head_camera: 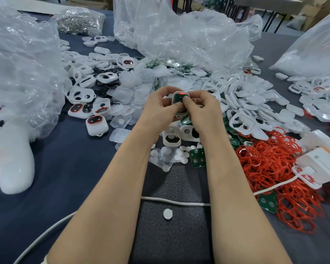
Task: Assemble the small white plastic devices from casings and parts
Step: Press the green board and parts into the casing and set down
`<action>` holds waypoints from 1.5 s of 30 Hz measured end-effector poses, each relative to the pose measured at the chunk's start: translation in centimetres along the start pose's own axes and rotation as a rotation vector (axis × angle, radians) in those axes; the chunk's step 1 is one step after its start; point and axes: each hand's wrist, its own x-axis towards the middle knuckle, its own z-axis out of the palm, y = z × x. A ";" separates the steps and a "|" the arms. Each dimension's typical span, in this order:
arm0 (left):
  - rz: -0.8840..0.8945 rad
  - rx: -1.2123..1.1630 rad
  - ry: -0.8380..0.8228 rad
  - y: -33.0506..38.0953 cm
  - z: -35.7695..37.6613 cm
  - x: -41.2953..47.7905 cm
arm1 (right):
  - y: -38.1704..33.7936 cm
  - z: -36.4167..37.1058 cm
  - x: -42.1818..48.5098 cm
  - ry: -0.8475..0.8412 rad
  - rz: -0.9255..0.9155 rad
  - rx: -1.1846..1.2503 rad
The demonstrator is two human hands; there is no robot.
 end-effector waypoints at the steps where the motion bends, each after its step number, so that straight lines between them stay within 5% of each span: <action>1: 0.008 0.008 0.002 0.1 0.0 -0.1 | 0.1 0.1 0.0 0.004 0.003 0.009; 18: 0.082 0.072 0.014 -0.1 0.2 -0.1 | -0.1 0.5 -0.1 0.044 0.013 -0.002; 27: -0.038 -0.075 0.065 0.0 0.0 0.1 | 0.1 -0.3 0.5 0.086 0.092 0.098; 45: 0.078 0.102 0.006 -0.3 0.2 0.1 | 0.0 0.1 -0.1 0.054 0.008 -0.074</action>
